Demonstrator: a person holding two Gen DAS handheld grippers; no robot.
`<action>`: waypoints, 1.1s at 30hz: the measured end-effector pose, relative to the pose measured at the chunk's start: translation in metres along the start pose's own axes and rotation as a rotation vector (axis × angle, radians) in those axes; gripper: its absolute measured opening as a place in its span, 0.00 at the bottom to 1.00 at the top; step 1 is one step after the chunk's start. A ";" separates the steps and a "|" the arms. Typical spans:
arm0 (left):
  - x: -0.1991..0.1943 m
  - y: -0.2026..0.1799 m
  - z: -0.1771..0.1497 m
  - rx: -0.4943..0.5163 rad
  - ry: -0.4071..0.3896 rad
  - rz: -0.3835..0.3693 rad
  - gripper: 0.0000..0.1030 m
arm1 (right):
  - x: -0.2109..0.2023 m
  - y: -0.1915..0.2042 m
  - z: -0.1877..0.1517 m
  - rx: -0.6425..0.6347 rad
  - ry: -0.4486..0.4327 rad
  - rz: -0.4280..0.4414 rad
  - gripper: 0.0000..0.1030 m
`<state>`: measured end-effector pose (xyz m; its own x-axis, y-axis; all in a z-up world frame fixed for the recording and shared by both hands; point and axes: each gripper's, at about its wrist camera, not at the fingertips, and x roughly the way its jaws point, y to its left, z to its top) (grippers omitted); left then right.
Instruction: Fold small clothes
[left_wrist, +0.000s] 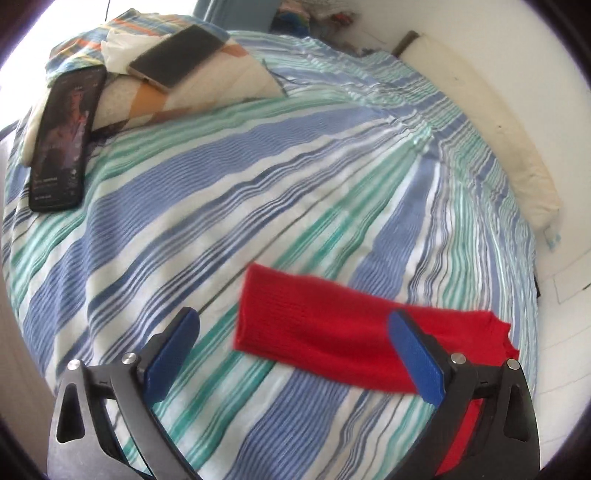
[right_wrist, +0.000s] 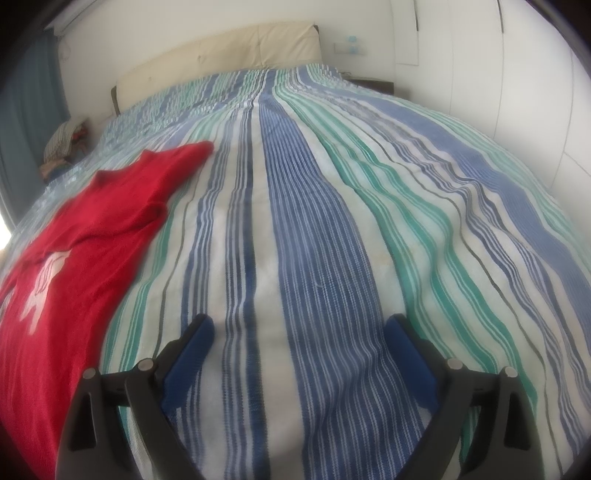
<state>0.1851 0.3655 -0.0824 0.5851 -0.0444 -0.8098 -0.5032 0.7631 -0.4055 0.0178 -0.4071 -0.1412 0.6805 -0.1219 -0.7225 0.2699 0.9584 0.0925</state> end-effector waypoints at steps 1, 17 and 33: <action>0.008 0.004 0.003 -0.005 0.019 0.009 0.98 | 0.000 0.000 0.000 -0.002 0.001 -0.001 0.91; 0.016 -0.051 0.007 0.152 0.003 0.040 0.07 | 0.001 0.000 0.002 -0.003 0.002 0.001 0.92; -0.047 -0.419 -0.105 0.759 0.043 -0.471 0.08 | 0.002 0.001 0.001 -0.015 0.010 -0.005 0.94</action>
<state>0.3017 -0.0198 0.0815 0.5926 -0.4732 -0.6518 0.3480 0.8802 -0.3227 0.0198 -0.4066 -0.1418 0.6720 -0.1245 -0.7300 0.2633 0.9615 0.0784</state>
